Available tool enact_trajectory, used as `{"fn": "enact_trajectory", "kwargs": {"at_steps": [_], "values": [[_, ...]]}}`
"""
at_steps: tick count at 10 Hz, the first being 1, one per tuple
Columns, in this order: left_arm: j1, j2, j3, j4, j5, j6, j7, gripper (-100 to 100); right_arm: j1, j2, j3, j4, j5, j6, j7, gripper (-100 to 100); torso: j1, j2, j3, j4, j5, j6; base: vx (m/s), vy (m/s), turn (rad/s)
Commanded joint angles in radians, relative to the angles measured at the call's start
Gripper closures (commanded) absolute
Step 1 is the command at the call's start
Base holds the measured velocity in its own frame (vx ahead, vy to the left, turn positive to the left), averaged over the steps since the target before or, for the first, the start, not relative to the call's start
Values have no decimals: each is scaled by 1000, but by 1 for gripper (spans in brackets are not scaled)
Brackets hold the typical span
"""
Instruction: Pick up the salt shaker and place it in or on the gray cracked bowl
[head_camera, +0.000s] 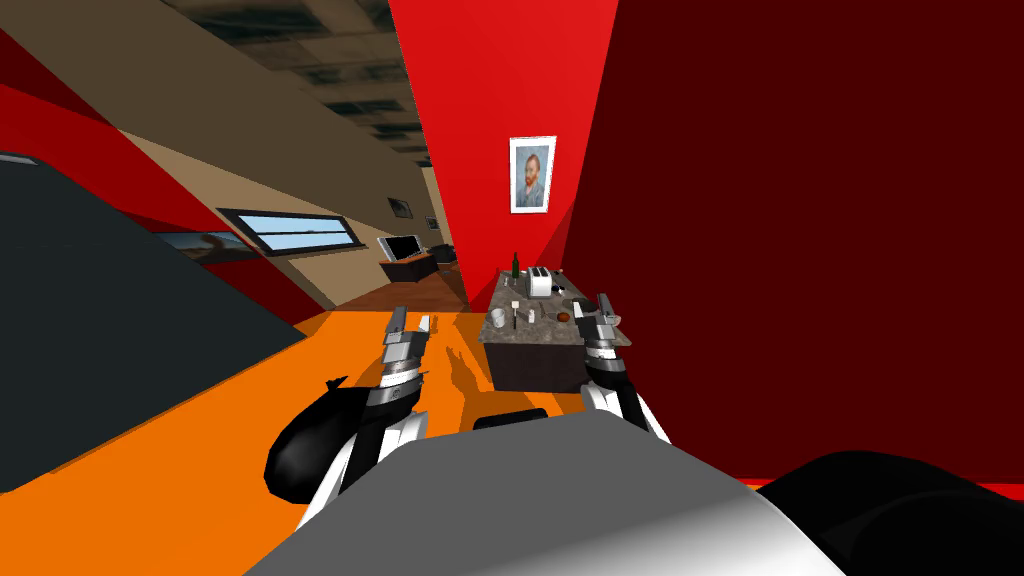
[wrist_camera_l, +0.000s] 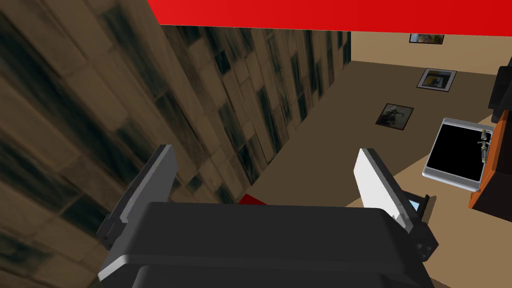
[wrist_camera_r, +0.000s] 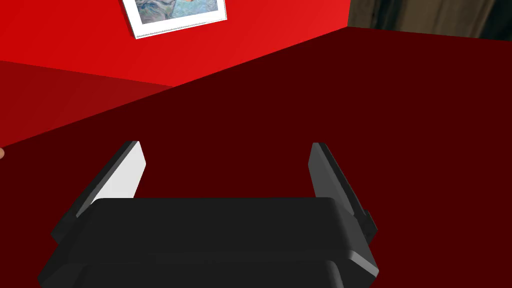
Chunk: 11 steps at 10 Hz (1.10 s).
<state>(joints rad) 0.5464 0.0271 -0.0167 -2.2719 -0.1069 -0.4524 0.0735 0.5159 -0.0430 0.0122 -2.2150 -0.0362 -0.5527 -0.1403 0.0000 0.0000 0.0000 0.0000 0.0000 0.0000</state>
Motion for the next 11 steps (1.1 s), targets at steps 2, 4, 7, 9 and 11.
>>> {"fn": "enact_trajectory", "kwargs": {"at_steps": [2,4,7,9,11], "values": [[0,0,0,0,0,0,0,0,-16,-43,-7,32,15,0,41,-100,1,-1,0,0,0,0,15,24,-25],[0,0,0,0,0,0,0,0,-31,-63,-13,64,31,-1,83,-100,2,-2,-1,0,0,0,25,41,-30],[0,0,0,0,0,0,0,0,-62,-83,-27,125,62,-2,166,-100,3,-2,-1,-1,1,0,31,47,-38],[0,0,0,0,0,0,0,0,-87,-91,-37,172,87,-4,222,-100,4,-3,-2,-1,1,0,42,66,-43],[0,0,0,0,0,0,0,0,-100,-94,-43,197,100,-5,269,-100,3,-2,-1,-1,1,0,22,37,-25]]}}
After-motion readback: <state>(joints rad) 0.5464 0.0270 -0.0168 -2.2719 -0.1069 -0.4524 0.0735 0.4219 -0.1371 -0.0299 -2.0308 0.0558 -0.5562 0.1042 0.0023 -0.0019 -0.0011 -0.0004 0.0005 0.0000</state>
